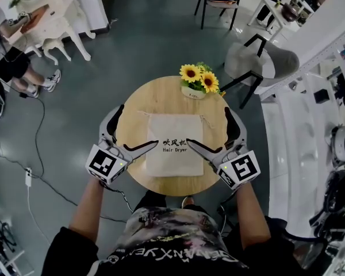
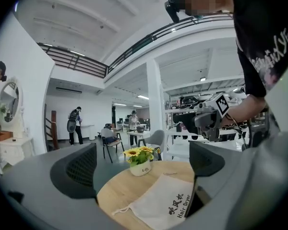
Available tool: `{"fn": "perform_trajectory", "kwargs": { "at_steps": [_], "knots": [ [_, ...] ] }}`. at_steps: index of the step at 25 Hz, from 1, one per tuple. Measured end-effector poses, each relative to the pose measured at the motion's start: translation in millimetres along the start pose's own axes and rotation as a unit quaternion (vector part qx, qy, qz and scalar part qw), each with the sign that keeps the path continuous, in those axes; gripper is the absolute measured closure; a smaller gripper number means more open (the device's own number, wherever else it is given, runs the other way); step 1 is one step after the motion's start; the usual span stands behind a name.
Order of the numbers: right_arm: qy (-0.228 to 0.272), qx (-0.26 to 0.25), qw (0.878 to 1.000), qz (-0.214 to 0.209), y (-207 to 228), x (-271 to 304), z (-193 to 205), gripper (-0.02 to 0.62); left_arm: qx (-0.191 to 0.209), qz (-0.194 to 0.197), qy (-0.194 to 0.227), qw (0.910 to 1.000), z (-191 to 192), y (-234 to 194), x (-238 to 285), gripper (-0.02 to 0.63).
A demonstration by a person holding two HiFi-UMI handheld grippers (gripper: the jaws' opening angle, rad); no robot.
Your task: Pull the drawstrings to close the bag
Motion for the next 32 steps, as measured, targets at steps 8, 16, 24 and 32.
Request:
{"fn": "perform_trajectory", "kwargs": {
  "at_steps": [8,16,24,32],
  "knots": [
    [-0.011,0.004,1.000,0.013,4,19,0,0.011,-0.016,0.017,-0.003,0.9997,10,-21,12,0.021],
    [-0.013,0.017,1.000,0.003,26,22,16,0.011,-0.018,0.006,-0.021,0.9996,16,-20,34,0.021],
    [-0.015,0.027,0.999,-0.037,66,29,32,0.011,-0.025,-0.028,-0.046,0.9982,23,-20,59,0.021],
    [-0.038,0.023,0.997,-0.057,97,36,54,0.011,-0.005,-0.024,-0.088,0.9958,39,-29,77,0.023]
  ]
}}
Point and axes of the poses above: the fingertips, and each gripper's own axes: x forward along the fingers, y to its right, z out of its underside, the point moved 6 cm from there along -x, backward along the fingers, and after that the axes turned 2 degrees about -x, right-handed, at the moved point
